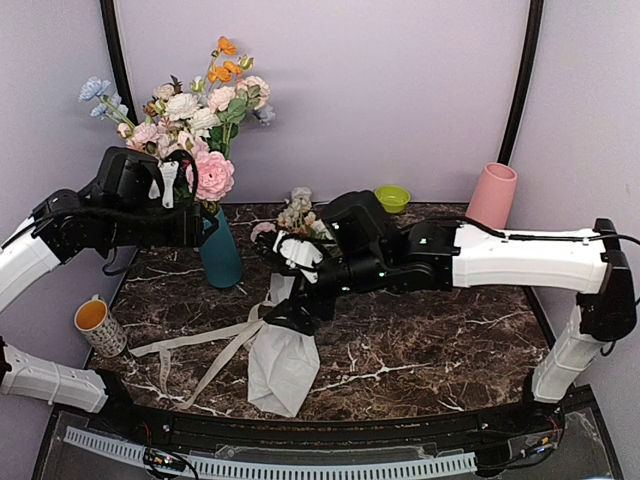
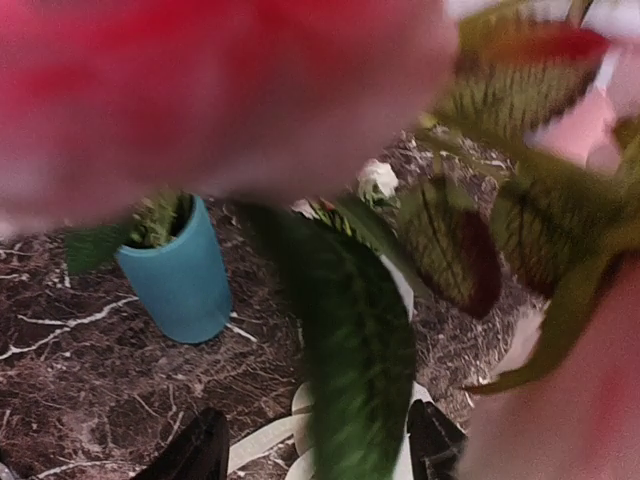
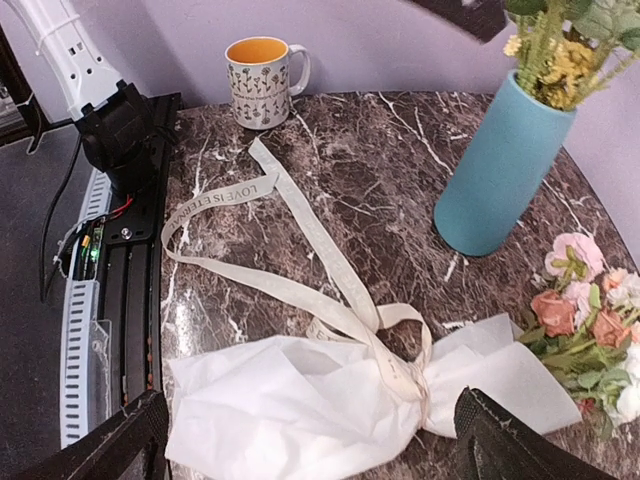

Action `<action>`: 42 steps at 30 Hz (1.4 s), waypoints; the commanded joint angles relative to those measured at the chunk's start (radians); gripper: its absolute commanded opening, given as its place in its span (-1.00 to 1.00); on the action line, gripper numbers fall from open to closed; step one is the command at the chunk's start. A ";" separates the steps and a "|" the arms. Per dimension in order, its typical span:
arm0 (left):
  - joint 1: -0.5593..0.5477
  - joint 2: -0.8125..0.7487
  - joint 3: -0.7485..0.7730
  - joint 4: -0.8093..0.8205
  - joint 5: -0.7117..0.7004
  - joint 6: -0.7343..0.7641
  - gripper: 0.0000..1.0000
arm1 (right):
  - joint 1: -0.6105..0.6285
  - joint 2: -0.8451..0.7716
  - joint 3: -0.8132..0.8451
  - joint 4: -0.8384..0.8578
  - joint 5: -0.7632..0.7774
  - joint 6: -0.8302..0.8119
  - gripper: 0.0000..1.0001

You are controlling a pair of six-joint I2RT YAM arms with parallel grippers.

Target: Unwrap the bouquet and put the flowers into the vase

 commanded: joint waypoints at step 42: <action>-0.197 0.583 -0.183 0.162 0.326 -0.089 0.21 | -0.323 0.100 -0.334 0.360 -0.210 0.296 -0.04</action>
